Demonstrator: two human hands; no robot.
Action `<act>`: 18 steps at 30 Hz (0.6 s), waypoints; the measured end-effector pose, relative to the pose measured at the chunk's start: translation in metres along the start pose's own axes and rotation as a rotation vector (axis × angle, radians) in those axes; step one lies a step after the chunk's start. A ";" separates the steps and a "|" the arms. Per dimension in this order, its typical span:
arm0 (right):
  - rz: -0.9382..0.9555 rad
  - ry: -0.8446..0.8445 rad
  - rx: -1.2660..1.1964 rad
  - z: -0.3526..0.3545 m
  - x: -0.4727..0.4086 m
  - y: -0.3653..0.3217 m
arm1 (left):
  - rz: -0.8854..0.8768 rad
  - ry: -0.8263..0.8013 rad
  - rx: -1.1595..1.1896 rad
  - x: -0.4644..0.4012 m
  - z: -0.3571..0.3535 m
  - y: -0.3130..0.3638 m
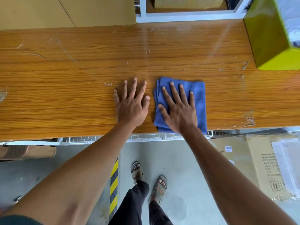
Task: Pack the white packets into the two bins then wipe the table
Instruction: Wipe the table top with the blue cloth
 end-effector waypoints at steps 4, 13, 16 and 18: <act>0.001 -0.035 -0.009 -0.002 0.014 0.000 | 0.010 0.000 -0.010 0.001 0.000 0.001; -0.028 -0.039 -0.021 0.006 -0.073 0.017 | 0.007 0.001 0.006 -0.002 -0.002 -0.001; 0.008 -0.016 -0.007 0.001 -0.022 0.005 | 0.003 0.002 0.010 0.000 0.000 0.000; 0.031 -0.026 0.002 -0.001 0.009 -0.003 | 0.004 -0.002 0.007 -0.001 0.000 0.000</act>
Point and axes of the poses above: each hand's wrist, its own x-axis away from the middle knuckle, its own z-axis out of the back of the hand, y = z × x, the point moved 8 cm from there along -x, towards the middle knuckle
